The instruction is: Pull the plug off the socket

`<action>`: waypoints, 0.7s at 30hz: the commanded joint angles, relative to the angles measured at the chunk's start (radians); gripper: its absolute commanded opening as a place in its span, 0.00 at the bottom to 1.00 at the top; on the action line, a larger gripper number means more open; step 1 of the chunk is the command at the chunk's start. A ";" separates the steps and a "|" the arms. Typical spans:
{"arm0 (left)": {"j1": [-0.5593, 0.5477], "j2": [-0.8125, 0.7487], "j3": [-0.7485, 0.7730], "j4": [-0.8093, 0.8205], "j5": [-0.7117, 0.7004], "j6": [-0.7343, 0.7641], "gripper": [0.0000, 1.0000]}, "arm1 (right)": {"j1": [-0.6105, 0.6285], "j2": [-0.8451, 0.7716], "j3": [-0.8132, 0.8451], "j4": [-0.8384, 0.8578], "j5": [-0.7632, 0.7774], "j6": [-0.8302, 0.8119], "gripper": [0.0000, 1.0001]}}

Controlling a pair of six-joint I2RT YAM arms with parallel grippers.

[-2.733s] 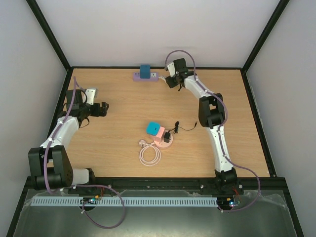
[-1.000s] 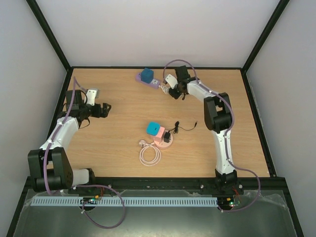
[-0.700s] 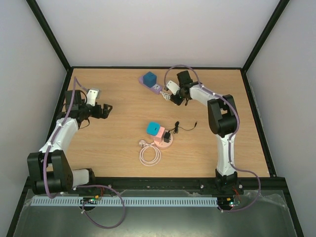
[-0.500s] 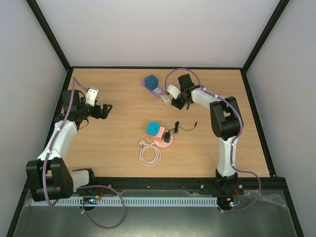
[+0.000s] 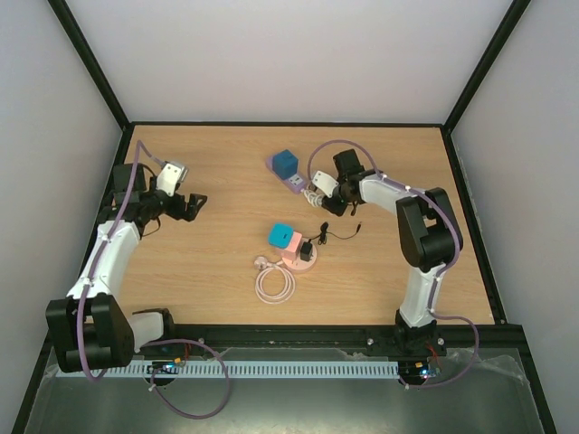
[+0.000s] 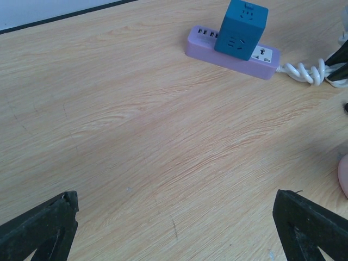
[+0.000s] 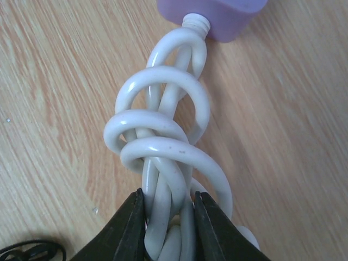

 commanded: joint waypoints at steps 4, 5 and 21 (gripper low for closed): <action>-0.010 0.018 0.053 -0.041 0.035 0.032 1.00 | -0.019 -0.040 -0.043 -0.175 0.012 -0.001 0.38; -0.013 0.020 0.055 -0.040 0.032 0.029 1.00 | -0.021 -0.051 -0.034 -0.173 0.000 0.013 0.44; -0.064 0.069 0.128 -0.045 -0.044 -0.005 1.00 | -0.010 0.028 0.177 0.056 -0.134 0.288 0.76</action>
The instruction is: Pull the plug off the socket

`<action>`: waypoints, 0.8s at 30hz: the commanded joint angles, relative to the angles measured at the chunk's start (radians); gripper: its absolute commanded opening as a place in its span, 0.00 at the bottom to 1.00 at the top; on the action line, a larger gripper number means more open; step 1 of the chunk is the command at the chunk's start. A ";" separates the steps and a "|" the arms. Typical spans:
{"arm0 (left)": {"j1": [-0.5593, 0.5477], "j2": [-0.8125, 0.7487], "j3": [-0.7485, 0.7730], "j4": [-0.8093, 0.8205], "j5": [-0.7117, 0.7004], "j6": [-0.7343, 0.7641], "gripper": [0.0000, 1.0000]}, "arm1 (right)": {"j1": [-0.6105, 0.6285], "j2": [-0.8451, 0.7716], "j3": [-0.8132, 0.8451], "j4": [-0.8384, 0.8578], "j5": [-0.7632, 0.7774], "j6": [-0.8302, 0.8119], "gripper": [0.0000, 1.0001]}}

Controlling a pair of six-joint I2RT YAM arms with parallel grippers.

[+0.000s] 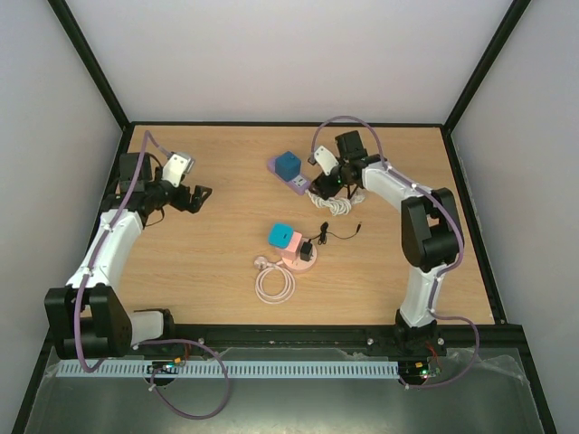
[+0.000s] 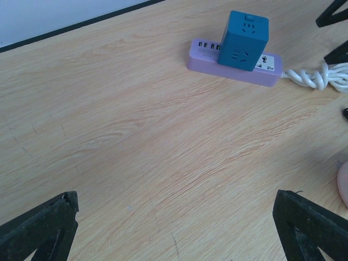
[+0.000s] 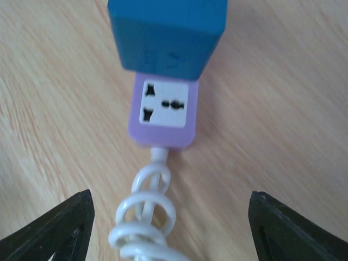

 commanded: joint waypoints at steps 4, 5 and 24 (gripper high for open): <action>-0.010 0.007 0.025 0.001 -0.018 -0.028 1.00 | 0.023 0.111 0.098 0.091 -0.034 0.092 0.78; -0.011 0.007 0.025 0.005 -0.018 -0.032 1.00 | 0.026 0.126 0.106 0.100 -0.035 0.097 0.79; -0.018 0.026 0.016 0.023 -0.082 -0.043 1.00 | 0.064 0.282 0.184 0.137 -0.017 0.116 0.65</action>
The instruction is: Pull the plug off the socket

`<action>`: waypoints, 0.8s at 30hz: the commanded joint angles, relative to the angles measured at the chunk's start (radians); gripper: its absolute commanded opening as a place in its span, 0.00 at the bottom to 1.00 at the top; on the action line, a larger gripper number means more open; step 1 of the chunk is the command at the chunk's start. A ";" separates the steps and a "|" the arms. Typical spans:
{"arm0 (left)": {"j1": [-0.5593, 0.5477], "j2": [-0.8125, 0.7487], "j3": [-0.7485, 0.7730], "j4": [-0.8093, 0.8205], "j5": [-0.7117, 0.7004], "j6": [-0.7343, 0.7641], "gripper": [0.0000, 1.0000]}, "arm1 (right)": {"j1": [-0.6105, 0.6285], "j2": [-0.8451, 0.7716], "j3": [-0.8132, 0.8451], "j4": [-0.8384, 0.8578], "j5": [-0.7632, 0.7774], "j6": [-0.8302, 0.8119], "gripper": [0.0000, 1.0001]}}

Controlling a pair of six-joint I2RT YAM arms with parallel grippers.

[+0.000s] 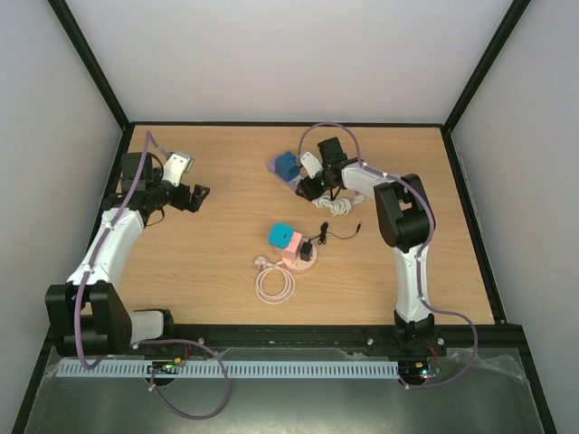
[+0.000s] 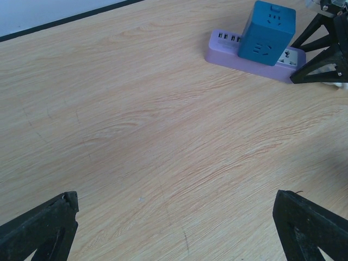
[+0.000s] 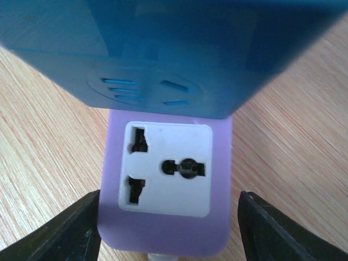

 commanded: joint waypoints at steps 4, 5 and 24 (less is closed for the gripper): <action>-0.005 0.022 0.027 0.012 -0.010 -0.011 1.00 | 0.043 0.009 0.023 0.024 0.040 -0.006 0.54; -0.005 0.025 0.031 0.010 -0.010 -0.009 1.00 | 0.049 0.008 0.019 0.026 0.044 -0.009 0.51; -0.257 0.177 0.073 0.165 -0.139 -0.120 1.00 | 0.152 -0.085 -0.141 0.109 0.036 0.021 0.38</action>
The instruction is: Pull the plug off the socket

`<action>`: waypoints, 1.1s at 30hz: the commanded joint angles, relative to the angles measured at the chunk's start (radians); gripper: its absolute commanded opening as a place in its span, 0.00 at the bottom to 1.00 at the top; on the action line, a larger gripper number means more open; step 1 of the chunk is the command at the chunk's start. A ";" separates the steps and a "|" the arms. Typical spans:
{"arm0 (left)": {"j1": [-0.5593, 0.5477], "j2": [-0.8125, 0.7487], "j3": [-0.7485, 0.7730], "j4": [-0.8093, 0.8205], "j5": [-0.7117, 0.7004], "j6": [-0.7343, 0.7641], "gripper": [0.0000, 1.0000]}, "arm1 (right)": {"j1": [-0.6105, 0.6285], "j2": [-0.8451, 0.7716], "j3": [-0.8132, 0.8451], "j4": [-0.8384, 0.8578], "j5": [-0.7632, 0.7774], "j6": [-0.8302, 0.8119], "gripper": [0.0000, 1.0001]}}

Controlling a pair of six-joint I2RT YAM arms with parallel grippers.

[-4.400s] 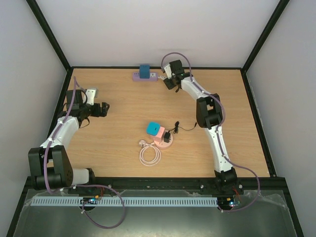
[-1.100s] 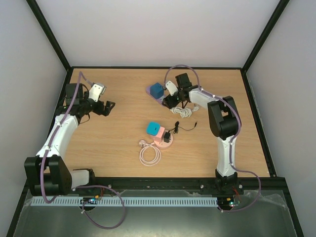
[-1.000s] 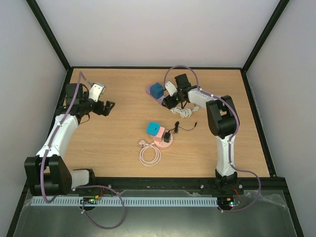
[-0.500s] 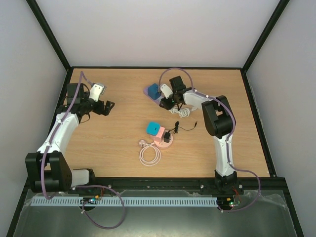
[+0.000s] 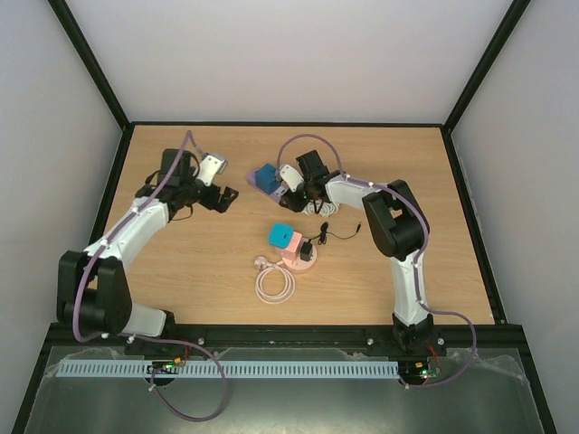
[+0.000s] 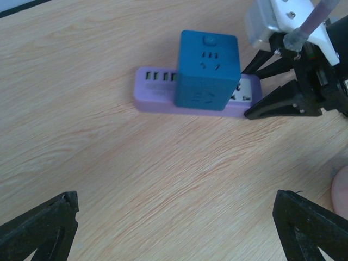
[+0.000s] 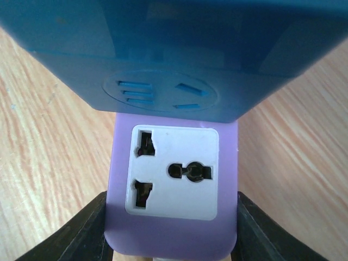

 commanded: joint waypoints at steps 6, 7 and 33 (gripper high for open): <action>-0.164 0.178 0.094 0.173 -0.121 -0.110 1.00 | 0.009 -0.094 -0.134 0.047 -0.024 0.006 0.38; -0.175 0.192 0.095 0.194 -0.121 -0.118 1.00 | 0.010 -0.099 -0.145 0.055 -0.024 0.005 0.38; -0.286 0.493 0.174 0.438 -0.182 -0.156 0.87 | 0.010 -0.130 -0.261 0.198 -0.049 0.021 0.39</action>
